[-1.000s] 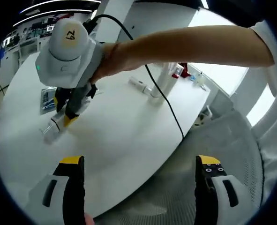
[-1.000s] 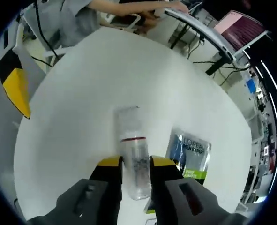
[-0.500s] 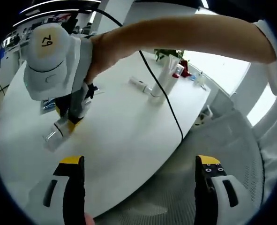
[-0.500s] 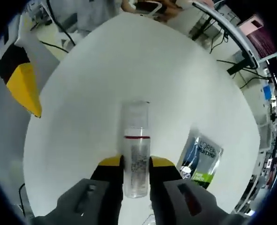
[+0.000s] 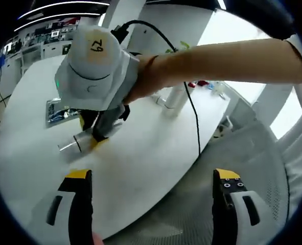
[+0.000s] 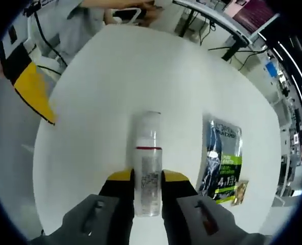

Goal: Arrange the skincare products in the storage area until every visible bottle or jar stands upright without overlapping.

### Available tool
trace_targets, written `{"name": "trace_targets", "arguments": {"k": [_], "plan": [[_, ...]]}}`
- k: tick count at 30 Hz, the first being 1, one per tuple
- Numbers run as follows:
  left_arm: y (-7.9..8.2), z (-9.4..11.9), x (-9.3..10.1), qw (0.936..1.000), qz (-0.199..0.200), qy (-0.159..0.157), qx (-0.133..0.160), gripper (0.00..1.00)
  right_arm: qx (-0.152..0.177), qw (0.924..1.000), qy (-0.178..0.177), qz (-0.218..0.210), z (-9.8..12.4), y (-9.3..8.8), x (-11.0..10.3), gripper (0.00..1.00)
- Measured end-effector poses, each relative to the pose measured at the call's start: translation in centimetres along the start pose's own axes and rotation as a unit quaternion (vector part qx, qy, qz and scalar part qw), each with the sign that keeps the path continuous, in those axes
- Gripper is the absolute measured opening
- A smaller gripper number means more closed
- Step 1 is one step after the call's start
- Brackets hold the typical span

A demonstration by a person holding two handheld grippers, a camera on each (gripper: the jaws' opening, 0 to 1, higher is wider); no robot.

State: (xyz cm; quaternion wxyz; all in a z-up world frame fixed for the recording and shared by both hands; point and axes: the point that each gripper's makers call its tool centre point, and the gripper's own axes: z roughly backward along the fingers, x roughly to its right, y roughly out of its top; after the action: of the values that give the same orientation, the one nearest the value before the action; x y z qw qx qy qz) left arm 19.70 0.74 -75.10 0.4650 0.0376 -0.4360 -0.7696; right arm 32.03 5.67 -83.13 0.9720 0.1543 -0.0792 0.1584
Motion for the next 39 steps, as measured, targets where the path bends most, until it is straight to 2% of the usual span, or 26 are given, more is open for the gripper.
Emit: {"name": "trace_targets", "arguments": {"k": [6, 10, 11, 13, 16, 17, 18, 19, 20, 21, 22, 24, 25, 26, 27, 28, 29, 30, 31, 32, 33, 35, 36, 38, 39], "plan": [[0.6, 0.3, 0.4, 0.9999, 0.002, -0.005, 0.013, 0.91, 0.03, 0.9977, -0.005, -0.06, 1.1, 0.0, -1.3, 0.18], [0.7, 0.4, 0.6, 0.9999, 0.003, -0.004, 0.014, 0.9, 0.072, 0.9897, -0.012, -0.123, 2.4, 0.5, -1.4, 0.18], [0.6, 0.3, 0.4, 0.9999, 0.002, -0.003, 0.013, 0.9, 0.095, 0.9824, -0.016, -0.16, 3.1, 0.7, -1.4, 0.18], [0.6, 0.3, 0.5, 0.9999, -0.002, -0.003, 0.011, 0.9, 0.125, 0.9711, -0.02, -0.202, 3.7, 1.0, -1.2, 0.18], [0.6, 0.3, 0.7, 0.9999, -0.009, 0.0, 0.008, 0.9, 0.179, 0.9431, -0.028, -0.279, 5.6, 1.3, -1.1, 0.18], [0.5, 0.2, 0.4, 0.9999, -0.012, 0.001, 0.007, 0.9, 0.189, 0.9359, -0.029, -0.296, 6.0, 1.3, -1.1, 0.18], [0.4, 0.1, 0.3, 0.9998, -0.017, 0.005, 0.005, 0.9, 0.207, 0.924, -0.031, -0.32, 6.4, 1.3, -1.0, 0.18], [0.5, 0.2, 0.2, 0.9997, -0.02, 0.008, 0.006, 0.9, 0.219, 0.9154, -0.032, -0.336, 6.8, 1.3, -1.0, 0.18], [0.5, 0.2, 0.2, 0.9997, -0.022, 0.009, 0.007, 0.9, 0.239, 0.8987, -0.032, -0.366, 7.6, 1.4, -1.1, 0.18], [0.8, 0.3, 0.4, 0.9996, -0.023, 0.009, 0.01, 0.9, 0.246, 0.8935, -0.032, -0.374, 7.8, 1.4, -1.2, 0.18], [1.0, 0.3, 0.4, 0.9996, -0.023, 0.01, 0.015, 0.9, 0.266, 0.8791, -0.035, -0.394, 8.4, 1.7, -1.6, 0.18], [1.2, 0.5, 0.2, 0.9994, -0.021, 0.013, 0.022, 0.9, 0.295, 0.8568, -0.041, -0.421, 9.3, 2.0, -1.6, 0.18], [1.5, 0.7, 0.3, 0.9993, -0.019, 0.016, 0.028, 0.9, 0.319, 0.8357, -0.041, -0.445, 10.1, 2.2, -1.5, 0.18], [1.8, 0.8, 0.3, 0.9991, -0.018, 0.019, 0.033, 0.9, 0.336, 0.8213, -0.042, -0.459, 10.9, 2.5, -1.5, 0.18], [2.1, 0.9, -0.2, 0.9987, -0.015, 0.023, 0.043, 0.9, 0.362, 0.7979, -0.039, -0.48, 11.9, 3.0, -1.6, 0.19], [2.3, 1.0, -0.3, 0.9984, -0.013, 0.026, 0.049, 0.9, 0.379, 0.7825, -0.033, -0.493, 12.1, 3.1, -1.6, 0.19], [2.6, 1.3, -0.3, 0.9979, -0.011, 0.03, 0.057, 0.89, 0.402, 0.7597, -0.028, -0.51, 12.8, 3.4, -1.7, 0.19], [2.8, 1.4, -0.4, 0.9975, -0.011, 0.033, 0.061, 0.89, 0.415, 0.7479, -0.026, -0.517, 13.4, 3.6, -1.7, 0.19], [3.0, 1.4, -0.8, 0.997, -0.01, 0.037, 0.068, 0.89, 0.434, 0.7293, -0.019, -0.529, 14.1, 3.9, -1.9, 0.19], [3.2, 1.5, -0.9, 0.9965, -0.009, 0.039, 0.074, 0.88, 0.446, 0.717, -0.015, -0.535, 14.3, 4.0, -1.9, 0.19], [3.5, 1.7, -1.1, 0.9957, -0.009, 0.04, 0.083, 0.88, 0.463, 0.6975, -0.014, -0.547, 14.9, 4.1, -1.9, 0.19], [3.9, 1.9, -0.8, 0.995, -0.009, 0.042, 0.09, 0.86, 0.477, 0.6758, -0.011, -0.562, 15.4, 4.1, -1.9, 0.19], [4.0, 2.1, -0.8, 0.9946, -0.009, 0.044, 0.093, 0.85, 0.487, 0.6607, -0.01, -0.571, 15.8, 4.1, -2.1, 0.19], [4.2, 2.1, -0.9, 0.994, -0.012, 0.048, 0.098, 0.83, 0.493, 0.6425, -0.013, -0.586, 16.1, 3.9, -2.2, 0.19], [4.1, 2.1, -1.1, 0.9939, -0.012, 0.05, 0.098, 0.82, 0.494, 0.6402, -0.014, -0.588, 16.1, 3.8, -2.3, 0.19]]}}
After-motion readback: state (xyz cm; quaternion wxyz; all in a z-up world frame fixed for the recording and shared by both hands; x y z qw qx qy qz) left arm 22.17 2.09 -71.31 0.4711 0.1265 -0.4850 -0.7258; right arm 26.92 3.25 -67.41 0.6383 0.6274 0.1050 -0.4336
